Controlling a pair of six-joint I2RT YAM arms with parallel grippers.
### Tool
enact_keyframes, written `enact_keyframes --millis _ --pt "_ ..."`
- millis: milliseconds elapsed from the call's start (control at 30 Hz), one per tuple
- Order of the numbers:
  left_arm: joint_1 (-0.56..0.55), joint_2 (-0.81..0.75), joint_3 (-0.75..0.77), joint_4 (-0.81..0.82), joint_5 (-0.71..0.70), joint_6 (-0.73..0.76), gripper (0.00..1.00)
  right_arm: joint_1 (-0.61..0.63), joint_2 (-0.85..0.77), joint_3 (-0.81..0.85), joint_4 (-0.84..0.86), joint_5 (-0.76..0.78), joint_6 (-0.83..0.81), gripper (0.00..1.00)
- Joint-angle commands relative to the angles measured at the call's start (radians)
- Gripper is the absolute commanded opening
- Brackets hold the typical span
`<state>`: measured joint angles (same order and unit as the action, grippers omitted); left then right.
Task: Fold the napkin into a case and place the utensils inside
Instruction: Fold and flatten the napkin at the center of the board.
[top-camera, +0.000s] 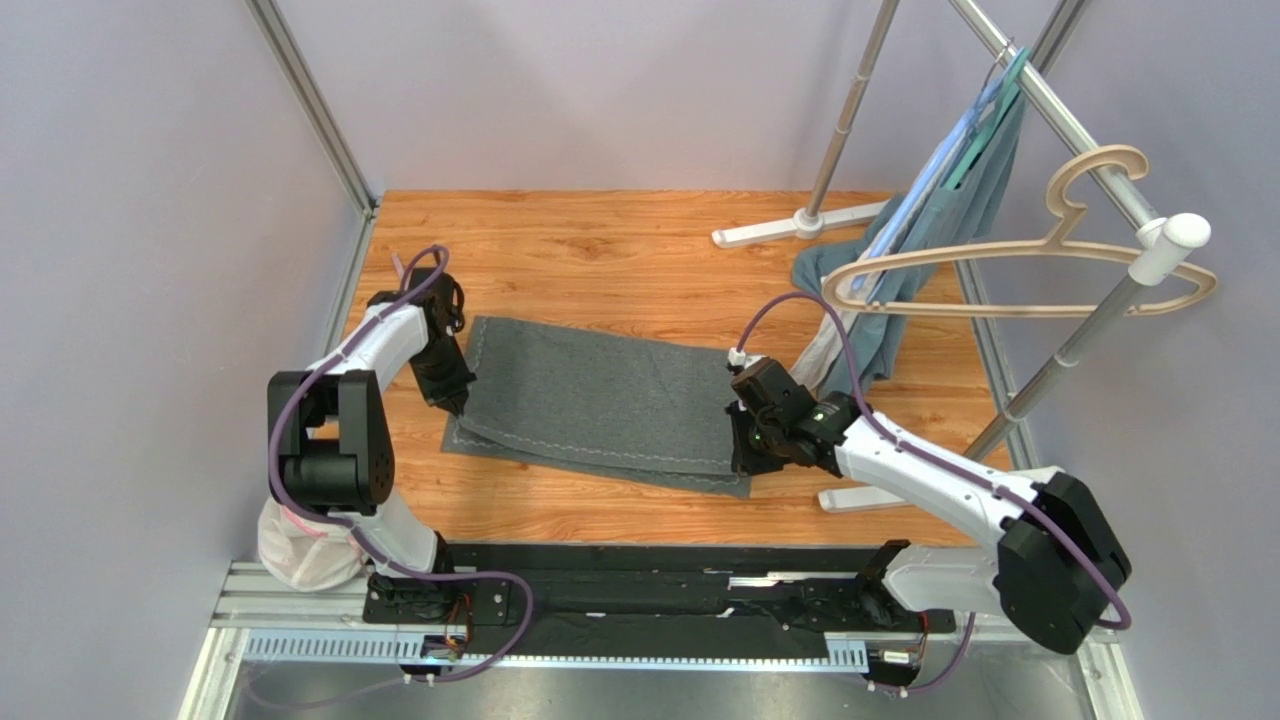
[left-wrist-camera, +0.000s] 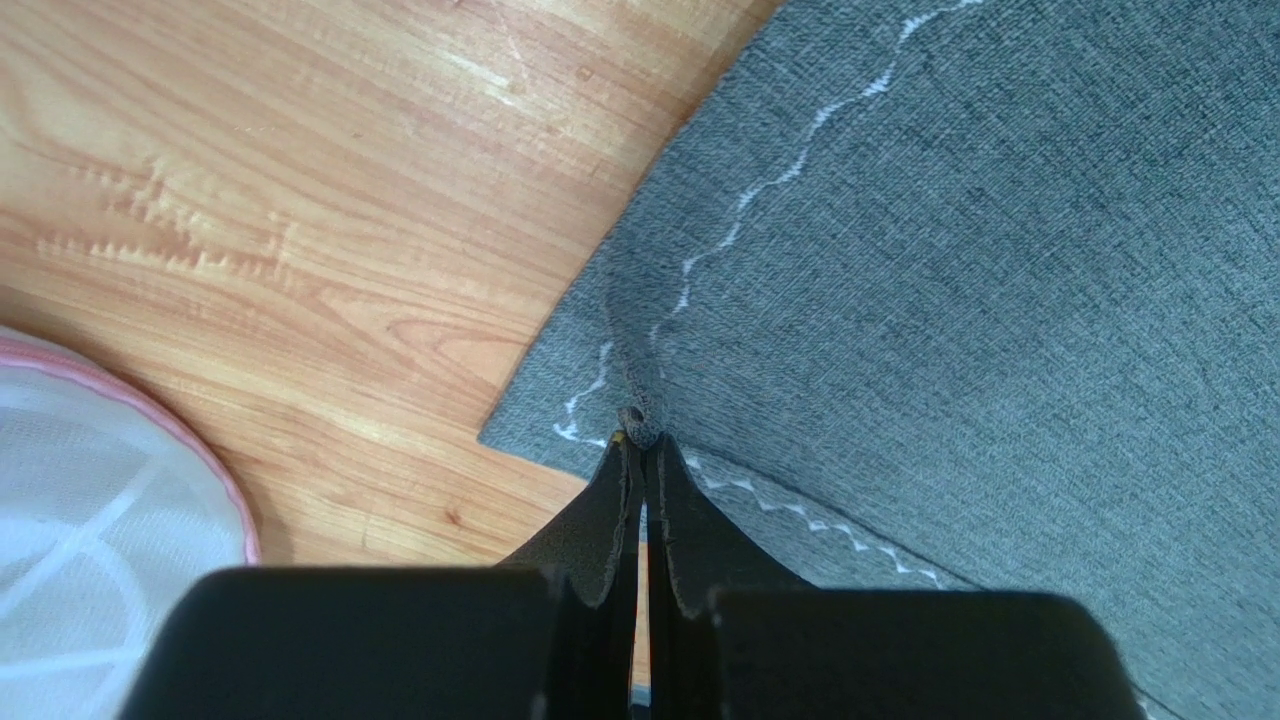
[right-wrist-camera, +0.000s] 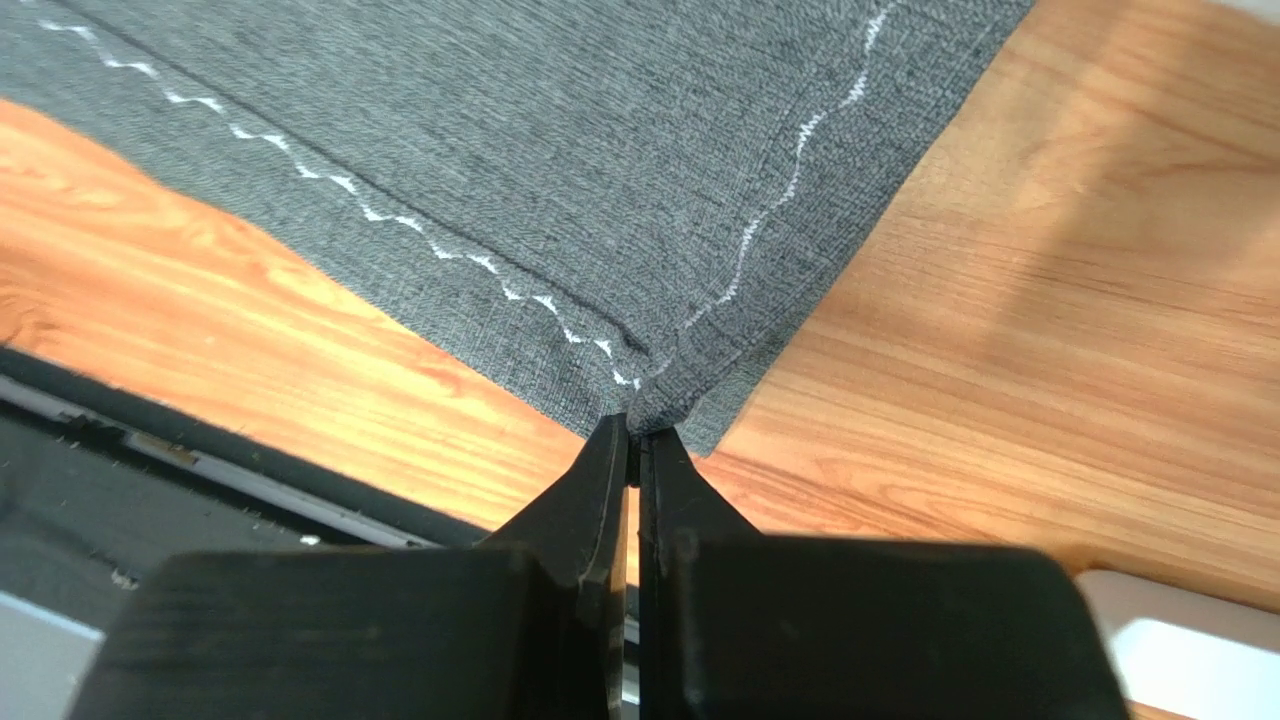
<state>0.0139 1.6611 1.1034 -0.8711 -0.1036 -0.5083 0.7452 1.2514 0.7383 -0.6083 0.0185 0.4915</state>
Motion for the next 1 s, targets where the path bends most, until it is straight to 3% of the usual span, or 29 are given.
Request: enact_keyframes --millis 0,433,967 --pt "0.003 -0.069 -0.019 -0.011 -0.027 0.005 0.00 0.005 -0.073 0.038 -0.071 -0.003 -0.030 0.00" --pt "0.004 -0.064 -0.045 -0.029 -0.061 0.010 0.00 0.005 -0.102 -0.030 -0.047 -0.112 0.002 0.00" --pt "0.003 -0.031 -0.083 -0.016 -0.067 0.011 0.00 0.005 -0.099 -0.111 0.005 -0.141 0.051 0.00"
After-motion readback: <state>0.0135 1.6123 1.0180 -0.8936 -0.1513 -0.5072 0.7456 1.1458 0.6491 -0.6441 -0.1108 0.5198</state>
